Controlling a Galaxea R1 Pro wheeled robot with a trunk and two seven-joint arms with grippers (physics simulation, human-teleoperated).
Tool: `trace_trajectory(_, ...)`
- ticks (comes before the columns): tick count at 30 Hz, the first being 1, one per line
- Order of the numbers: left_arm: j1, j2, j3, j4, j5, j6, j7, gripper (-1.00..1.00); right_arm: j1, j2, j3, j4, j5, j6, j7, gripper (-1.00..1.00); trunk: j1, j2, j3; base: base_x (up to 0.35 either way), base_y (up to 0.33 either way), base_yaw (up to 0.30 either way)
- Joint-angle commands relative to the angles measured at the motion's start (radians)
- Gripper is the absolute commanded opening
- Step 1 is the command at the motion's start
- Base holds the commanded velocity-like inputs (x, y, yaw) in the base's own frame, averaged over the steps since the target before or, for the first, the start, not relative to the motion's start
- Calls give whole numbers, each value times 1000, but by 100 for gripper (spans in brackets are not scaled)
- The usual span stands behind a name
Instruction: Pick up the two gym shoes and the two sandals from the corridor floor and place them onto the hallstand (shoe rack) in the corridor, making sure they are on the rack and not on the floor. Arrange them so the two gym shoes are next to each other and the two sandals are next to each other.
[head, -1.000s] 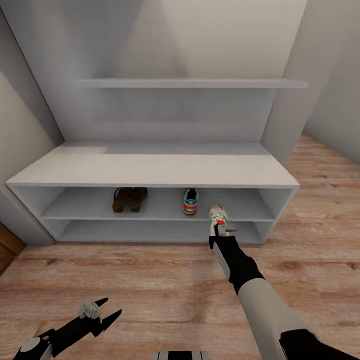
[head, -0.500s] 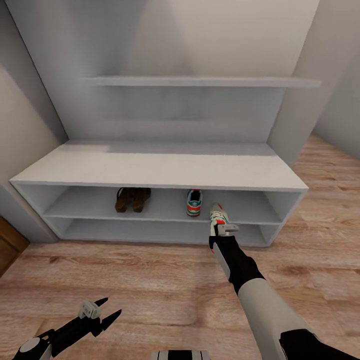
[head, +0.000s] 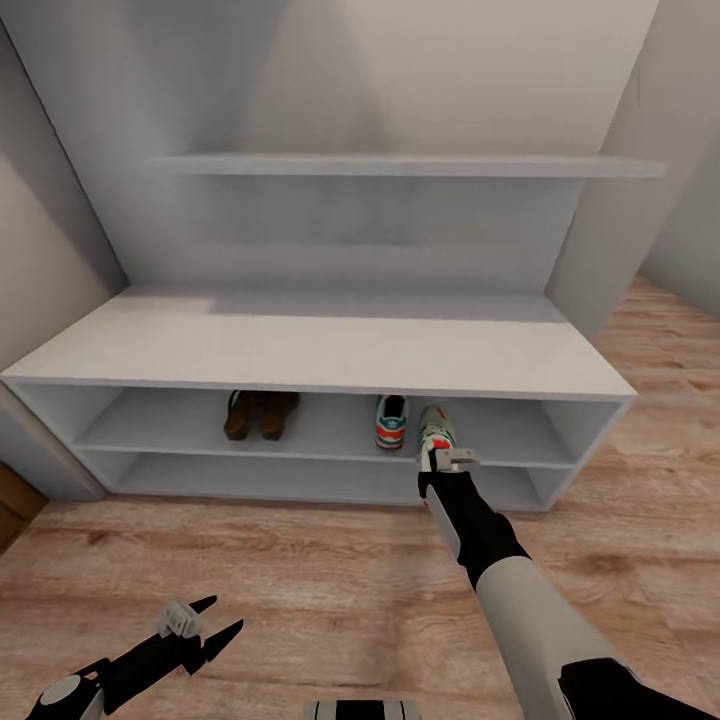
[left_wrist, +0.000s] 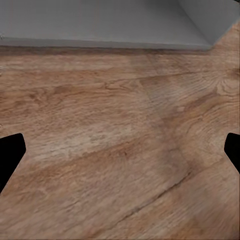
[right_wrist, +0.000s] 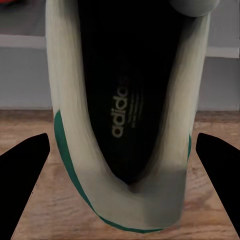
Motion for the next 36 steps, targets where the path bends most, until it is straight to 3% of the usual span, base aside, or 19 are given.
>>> trace_trajectory(1,-1,0,1,1,2,-4,-4,100,0,0,2,-1,1,6,-4,-100,0,0,-1,275,0,0)
trace_trajectory(18,-1,0,1,1,2,-4,-3,100,0,0,1,-1,2,7,-4,-100,0,0,-1,212,0,0)
trace_trajectory(36,-1,0,2,1,2,-3,-2,100,0,0,0,-2,2,7,-4,-100,0,0,-1,71,0,0)
